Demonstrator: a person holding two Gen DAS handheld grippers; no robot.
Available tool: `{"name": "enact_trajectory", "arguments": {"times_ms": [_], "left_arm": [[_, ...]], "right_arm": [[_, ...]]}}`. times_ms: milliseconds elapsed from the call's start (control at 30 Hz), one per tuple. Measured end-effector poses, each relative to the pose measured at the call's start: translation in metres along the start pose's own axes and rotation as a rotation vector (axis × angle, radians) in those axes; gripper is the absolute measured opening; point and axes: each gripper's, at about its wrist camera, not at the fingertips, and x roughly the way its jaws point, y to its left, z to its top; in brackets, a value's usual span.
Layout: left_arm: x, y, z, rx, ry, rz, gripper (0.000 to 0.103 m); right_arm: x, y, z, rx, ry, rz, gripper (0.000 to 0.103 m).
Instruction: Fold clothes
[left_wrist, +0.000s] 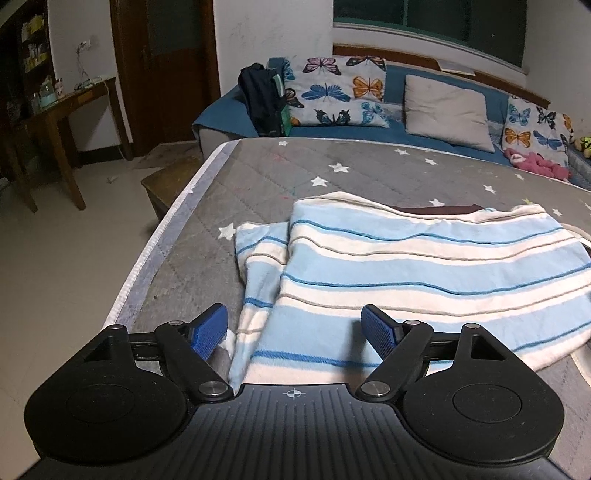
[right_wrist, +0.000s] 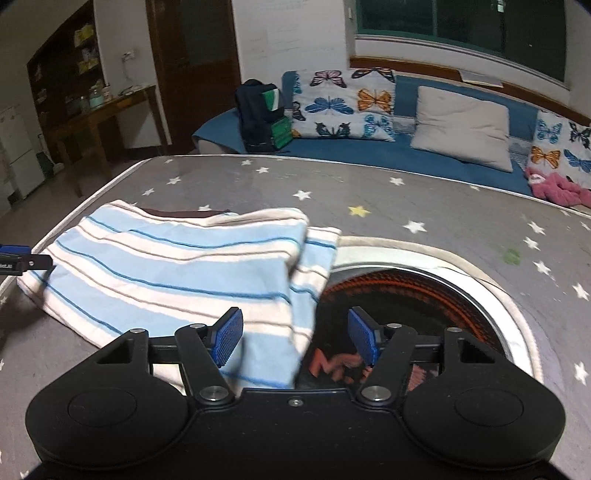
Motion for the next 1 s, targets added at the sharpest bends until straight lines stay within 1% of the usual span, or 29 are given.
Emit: {"name": "enact_trajectory", "arguments": {"times_ms": [100,133,200,367,467,500,533,600,633,733,800,867,967,1000], "left_arm": [[0.008,0.0,0.004,-0.004,0.002,-0.005,0.079],[0.01,-0.001,0.006,-0.003,0.005,-0.002,0.078],[0.017,-0.001,0.012,0.002,0.016,-0.001,0.074],[0.029,-0.004,0.014,0.015,0.034,-0.009,0.062],[0.034,-0.005,0.013,0.022,0.043,-0.011,0.05],[0.034,-0.005,0.013,0.023,0.045,-0.012,0.044],[0.033,-0.005,0.015,0.025,0.05,-0.015,0.036],[0.033,-0.004,0.014,0.027,0.047,-0.012,0.027],[0.033,-0.003,0.014,0.026,0.044,-0.01,0.021],[0.029,-0.001,0.014,0.016,0.04,-0.017,0.009],[0.023,0.002,0.013,0.007,0.023,-0.029,0.006],[0.013,0.002,0.012,0.001,0.005,-0.044,0.005],[0.001,0.004,0.009,-0.006,-0.017,-0.075,0.004],[-0.009,0.005,0.007,-0.005,-0.034,-0.098,0.004]], "right_arm": [[0.01,0.004,0.005,-0.006,0.007,0.004,0.065],[0.013,0.005,0.006,-0.008,0.01,0.004,0.065],[0.019,0.006,0.008,-0.011,0.017,0.004,0.062],[0.028,0.007,0.012,-0.009,0.028,0.009,0.06],[0.034,0.005,0.011,-0.009,0.037,0.007,0.06],[0.036,0.005,0.01,-0.007,0.04,0.009,0.057],[0.037,0.005,0.009,-0.003,0.043,0.015,0.054],[0.038,0.004,0.007,0.003,0.048,0.028,0.04],[0.039,0.005,0.007,0.006,0.05,0.039,0.037],[0.037,0.007,0.005,-0.001,0.053,0.049,0.027],[0.032,0.008,0.004,-0.001,0.047,0.055,0.02],[0.026,0.009,0.003,-0.002,0.039,0.065,0.017],[0.016,0.012,0.002,-0.018,0.027,0.08,0.014],[0.011,0.014,0.002,-0.028,0.025,0.087,0.014]]}}
